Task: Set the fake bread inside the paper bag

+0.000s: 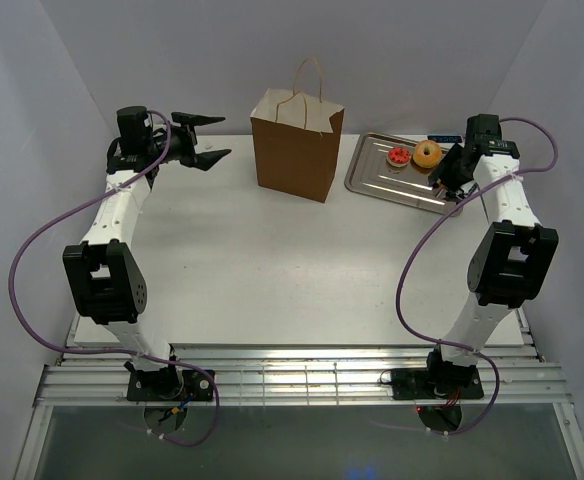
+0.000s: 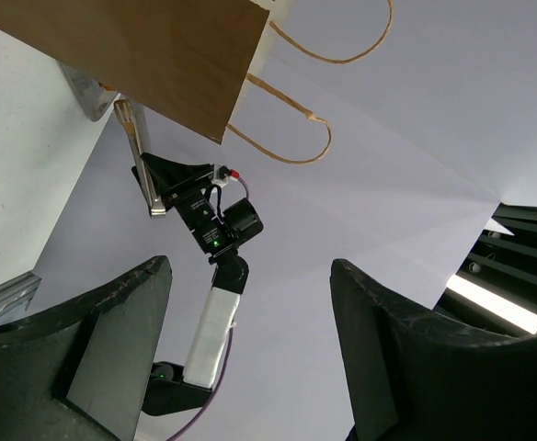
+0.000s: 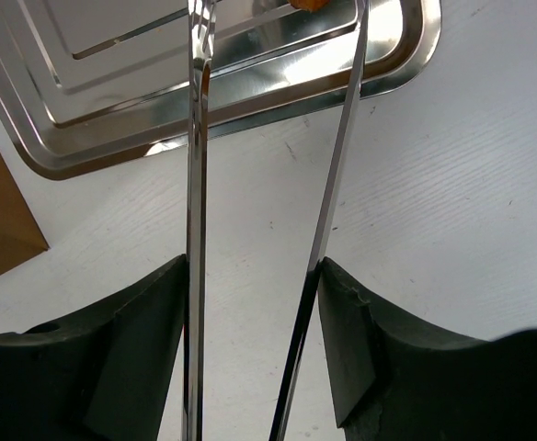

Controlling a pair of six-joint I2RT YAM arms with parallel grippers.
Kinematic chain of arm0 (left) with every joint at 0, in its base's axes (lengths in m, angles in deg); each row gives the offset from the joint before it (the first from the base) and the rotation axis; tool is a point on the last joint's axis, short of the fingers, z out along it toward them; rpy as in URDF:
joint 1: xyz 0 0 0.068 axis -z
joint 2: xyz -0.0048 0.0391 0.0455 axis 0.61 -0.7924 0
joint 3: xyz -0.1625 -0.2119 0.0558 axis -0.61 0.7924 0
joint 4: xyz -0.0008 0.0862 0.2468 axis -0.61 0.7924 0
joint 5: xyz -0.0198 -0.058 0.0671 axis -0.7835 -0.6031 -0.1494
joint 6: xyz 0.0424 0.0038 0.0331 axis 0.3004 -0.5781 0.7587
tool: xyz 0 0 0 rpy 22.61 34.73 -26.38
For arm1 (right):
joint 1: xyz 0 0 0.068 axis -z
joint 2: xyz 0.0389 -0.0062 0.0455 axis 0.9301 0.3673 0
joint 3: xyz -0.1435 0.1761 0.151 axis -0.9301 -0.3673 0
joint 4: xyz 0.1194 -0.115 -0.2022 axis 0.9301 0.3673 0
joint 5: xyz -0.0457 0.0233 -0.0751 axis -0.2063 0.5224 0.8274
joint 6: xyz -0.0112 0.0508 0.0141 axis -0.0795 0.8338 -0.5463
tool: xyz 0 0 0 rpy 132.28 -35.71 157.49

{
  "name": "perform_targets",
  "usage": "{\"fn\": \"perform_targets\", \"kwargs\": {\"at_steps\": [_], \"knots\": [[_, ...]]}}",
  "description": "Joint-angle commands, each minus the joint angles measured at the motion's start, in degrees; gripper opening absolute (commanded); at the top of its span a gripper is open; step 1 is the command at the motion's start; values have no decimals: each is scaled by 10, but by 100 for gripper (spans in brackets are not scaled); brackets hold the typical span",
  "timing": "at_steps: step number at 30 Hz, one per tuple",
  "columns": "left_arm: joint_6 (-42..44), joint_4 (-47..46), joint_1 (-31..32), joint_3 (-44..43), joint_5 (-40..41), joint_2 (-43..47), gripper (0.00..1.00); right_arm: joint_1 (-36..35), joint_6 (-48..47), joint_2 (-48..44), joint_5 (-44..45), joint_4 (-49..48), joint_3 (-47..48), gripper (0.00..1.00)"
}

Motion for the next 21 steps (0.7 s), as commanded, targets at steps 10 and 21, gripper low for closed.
{"fn": "perform_targets", "kwargs": {"at_steps": [10, 21], "knots": [[-8, -24, -7, 7, -12, 35, 80, 4, -2, 10, 21, -11, 41, 63], [-8, -27, -9, -3, -12, 24, 79, 12, -1, 32, 28, -11, 59, 62]]}}
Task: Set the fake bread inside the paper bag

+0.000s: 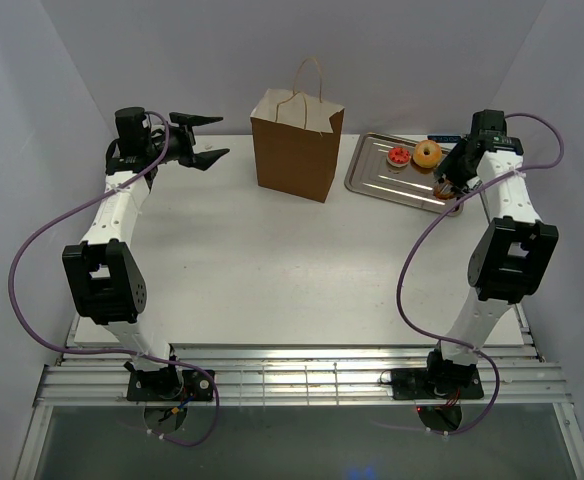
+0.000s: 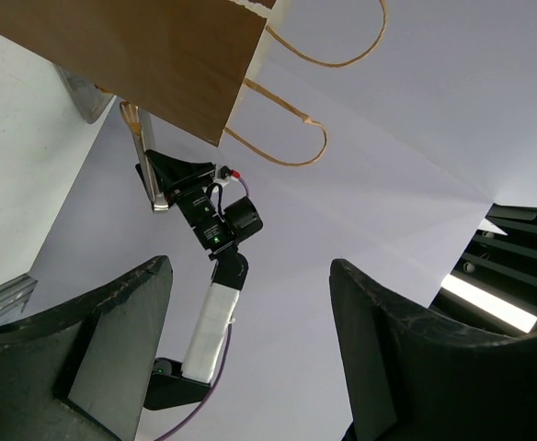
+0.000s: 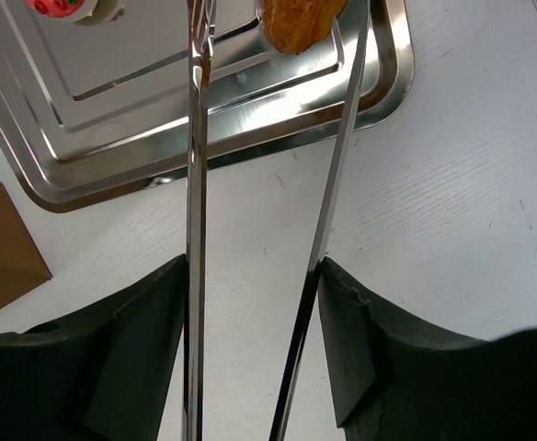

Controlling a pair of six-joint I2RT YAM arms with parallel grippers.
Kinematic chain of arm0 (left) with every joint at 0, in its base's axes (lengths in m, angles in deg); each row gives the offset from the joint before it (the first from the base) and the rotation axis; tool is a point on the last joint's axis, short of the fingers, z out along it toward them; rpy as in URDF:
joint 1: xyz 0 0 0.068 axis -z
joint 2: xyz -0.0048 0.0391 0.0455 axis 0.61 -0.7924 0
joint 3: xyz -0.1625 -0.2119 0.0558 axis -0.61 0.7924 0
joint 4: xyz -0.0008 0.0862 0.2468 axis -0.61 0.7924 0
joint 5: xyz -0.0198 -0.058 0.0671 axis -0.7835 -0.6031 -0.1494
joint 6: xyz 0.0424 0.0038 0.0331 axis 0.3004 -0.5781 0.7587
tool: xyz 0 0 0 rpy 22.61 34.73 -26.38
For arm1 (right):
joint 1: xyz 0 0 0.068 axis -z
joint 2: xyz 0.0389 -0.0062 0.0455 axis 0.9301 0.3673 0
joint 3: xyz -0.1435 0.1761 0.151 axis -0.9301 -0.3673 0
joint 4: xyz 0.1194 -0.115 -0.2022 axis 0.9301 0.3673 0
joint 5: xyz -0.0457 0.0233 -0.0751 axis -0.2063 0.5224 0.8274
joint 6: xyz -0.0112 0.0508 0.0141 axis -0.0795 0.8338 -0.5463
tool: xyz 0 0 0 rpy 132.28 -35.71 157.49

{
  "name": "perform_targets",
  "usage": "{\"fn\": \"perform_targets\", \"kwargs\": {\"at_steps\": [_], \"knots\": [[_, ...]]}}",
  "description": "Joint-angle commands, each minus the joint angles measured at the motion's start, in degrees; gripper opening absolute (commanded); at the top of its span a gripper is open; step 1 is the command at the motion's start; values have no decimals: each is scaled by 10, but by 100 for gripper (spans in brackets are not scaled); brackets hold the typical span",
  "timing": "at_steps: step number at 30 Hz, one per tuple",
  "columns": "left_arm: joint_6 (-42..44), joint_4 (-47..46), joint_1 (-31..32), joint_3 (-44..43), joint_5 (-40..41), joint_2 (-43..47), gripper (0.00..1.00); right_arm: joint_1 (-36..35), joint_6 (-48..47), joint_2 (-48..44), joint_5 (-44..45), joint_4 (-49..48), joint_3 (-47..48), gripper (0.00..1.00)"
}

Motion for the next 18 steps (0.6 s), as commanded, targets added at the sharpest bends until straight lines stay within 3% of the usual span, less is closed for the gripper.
{"fn": "perform_targets", "kwargs": {"at_steps": [1, 18], "knots": [[-1, -11, -3, -10, -8, 25, 79, 1, -2, 16, 14, -10, 30, 62], [-1, -12, -14, -9, -8, 31, 79, 7, -8, 51, 10, -12, 53, 57]]}}
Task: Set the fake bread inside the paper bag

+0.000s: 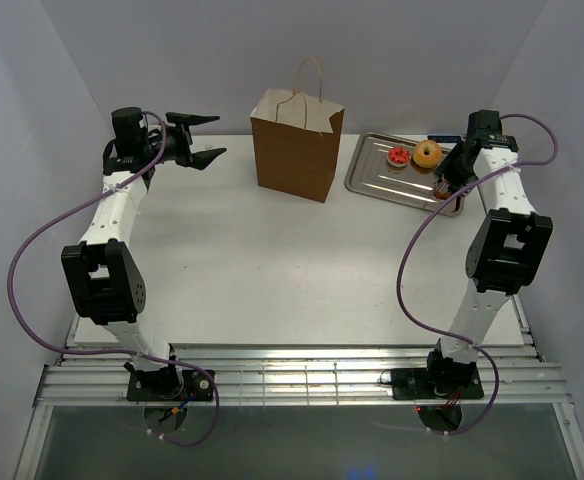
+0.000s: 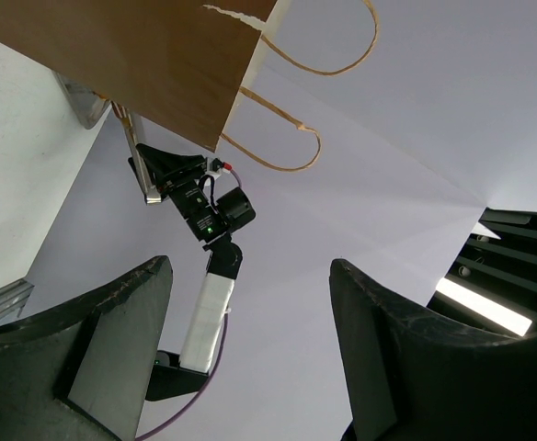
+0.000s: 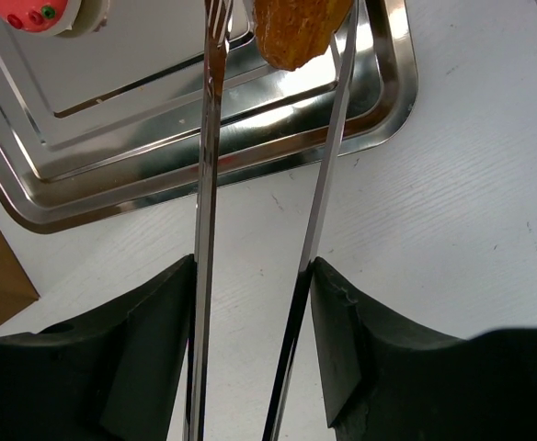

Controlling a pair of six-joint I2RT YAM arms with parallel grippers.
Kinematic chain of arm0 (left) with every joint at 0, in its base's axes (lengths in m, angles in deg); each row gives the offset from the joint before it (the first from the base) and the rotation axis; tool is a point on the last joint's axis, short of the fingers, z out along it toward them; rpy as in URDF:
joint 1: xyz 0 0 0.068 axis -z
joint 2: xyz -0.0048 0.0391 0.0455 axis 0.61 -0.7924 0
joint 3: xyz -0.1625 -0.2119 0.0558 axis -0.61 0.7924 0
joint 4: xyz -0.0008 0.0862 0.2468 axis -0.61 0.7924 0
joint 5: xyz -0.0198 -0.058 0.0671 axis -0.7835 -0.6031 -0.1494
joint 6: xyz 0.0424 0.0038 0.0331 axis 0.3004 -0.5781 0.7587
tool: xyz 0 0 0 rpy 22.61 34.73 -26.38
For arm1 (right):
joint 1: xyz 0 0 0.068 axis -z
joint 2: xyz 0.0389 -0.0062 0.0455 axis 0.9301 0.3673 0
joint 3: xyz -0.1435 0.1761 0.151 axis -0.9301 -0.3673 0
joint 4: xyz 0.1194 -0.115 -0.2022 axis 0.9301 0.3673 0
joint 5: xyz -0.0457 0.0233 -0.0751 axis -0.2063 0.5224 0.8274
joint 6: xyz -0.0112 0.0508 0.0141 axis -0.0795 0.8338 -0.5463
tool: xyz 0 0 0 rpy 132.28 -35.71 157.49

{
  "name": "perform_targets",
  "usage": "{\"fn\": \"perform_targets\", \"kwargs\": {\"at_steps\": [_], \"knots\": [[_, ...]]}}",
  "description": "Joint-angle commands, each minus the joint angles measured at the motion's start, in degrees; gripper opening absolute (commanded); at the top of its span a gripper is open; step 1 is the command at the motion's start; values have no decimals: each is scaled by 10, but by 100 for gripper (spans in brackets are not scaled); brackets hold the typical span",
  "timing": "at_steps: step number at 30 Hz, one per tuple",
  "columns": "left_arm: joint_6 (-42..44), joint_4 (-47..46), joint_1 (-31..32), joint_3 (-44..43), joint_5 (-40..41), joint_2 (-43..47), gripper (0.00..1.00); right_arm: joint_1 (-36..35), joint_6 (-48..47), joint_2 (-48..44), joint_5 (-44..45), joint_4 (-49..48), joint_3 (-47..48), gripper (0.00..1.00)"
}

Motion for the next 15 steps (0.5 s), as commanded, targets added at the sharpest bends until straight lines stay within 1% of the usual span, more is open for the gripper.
{"fn": "perform_targets", "kwargs": {"at_steps": [1, 9, 12, 15], "knots": [[1, -10, -5, -9, -8, 31, 79, 4, -6, -1, 1, -12, 20, 56], [3, -11, -6, -24, -8, 26, 79, 4, -2, -2, -2, -11, 8, 51], [3, -10, -5, -29, -9, 25, 79, 4, 0, -4, -5, -11, 2, 48], [4, -10, -5, -31, -9, 26, 79, 5, 0, -6, -8, -12, -2, 42]]}}
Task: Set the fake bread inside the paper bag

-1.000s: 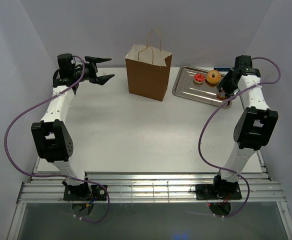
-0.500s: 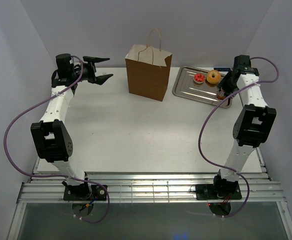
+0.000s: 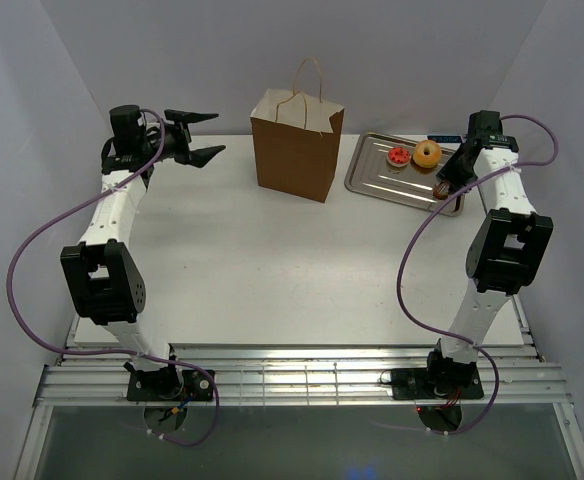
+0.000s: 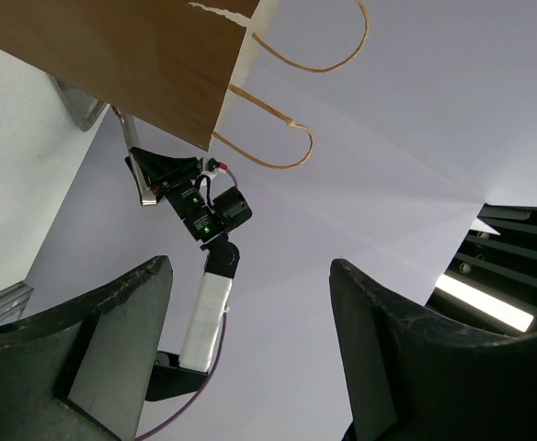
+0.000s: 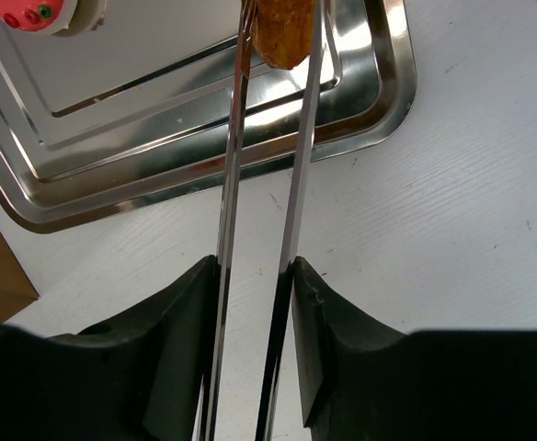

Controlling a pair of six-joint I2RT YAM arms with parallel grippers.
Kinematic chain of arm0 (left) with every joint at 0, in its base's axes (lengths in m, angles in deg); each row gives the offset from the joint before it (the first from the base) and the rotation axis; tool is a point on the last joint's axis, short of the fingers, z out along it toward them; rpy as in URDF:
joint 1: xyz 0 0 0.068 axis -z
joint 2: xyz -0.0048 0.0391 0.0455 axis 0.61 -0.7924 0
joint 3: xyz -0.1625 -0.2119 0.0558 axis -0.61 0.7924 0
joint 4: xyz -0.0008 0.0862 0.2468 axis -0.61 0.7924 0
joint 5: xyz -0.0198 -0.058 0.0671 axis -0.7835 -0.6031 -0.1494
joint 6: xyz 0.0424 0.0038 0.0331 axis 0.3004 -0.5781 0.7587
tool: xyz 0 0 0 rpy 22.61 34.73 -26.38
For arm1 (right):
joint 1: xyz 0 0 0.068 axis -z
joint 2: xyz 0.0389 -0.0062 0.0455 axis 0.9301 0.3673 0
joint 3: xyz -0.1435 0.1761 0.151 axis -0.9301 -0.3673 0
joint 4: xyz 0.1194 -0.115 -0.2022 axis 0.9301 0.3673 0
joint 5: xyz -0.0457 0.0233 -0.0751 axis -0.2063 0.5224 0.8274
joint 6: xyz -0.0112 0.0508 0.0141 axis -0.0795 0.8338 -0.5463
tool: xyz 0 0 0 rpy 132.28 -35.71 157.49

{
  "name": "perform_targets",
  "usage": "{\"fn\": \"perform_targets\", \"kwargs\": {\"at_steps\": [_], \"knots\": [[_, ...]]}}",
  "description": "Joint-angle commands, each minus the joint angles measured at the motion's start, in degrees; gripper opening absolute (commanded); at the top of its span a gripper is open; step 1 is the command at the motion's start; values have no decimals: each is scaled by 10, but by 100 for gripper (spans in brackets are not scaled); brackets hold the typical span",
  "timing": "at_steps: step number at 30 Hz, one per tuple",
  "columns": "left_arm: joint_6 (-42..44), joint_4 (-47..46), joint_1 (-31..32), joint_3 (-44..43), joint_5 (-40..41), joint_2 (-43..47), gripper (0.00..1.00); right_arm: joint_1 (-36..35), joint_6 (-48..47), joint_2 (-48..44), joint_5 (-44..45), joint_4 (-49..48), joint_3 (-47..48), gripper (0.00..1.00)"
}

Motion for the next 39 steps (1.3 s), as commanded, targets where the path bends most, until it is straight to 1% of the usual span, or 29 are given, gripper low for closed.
{"fn": "perform_targets", "kwargs": {"at_steps": [1, 2, 7, 13, 17, 21, 30, 32, 35, 39], "knots": [[5, -10, -3, -23, -9, 26, 79, 3, 0, -6, -7, -11, -1, 40], [5, -9, -3, -23, -9, 26, 79, 2, 0, -6, -6, -11, -2, 36], [7, -8, -3, -23, -9, 30, 79, 3, -1, -15, -7, -12, -13, 25], [8, -4, -3, -22, -8, 33, 79, 3, -3, -37, -8, -17, -29, 20], [11, -2, -3, -21, -8, 37, 79, 3, -4, -59, -10, -27, -39, 19], [13, -1, -3, -21, -7, 39, 79, 2, -6, -90, -15, -55, -73, 18], [19, 7, -3, -16, -5, 48, 79, 1, -6, -151, -35, -68, -95, 17], [19, 7, -3, -8, -4, 54, 79, -2, -6, -167, -47, -83, -98, 17], [20, 7, -3, 5, -3, 63, 79, -12, -12, -191, -96, -126, -98, 17], [16, 6, -3, 34, -2, 80, 79, -35, -23, -202, -136, -161, -66, 17]]}}
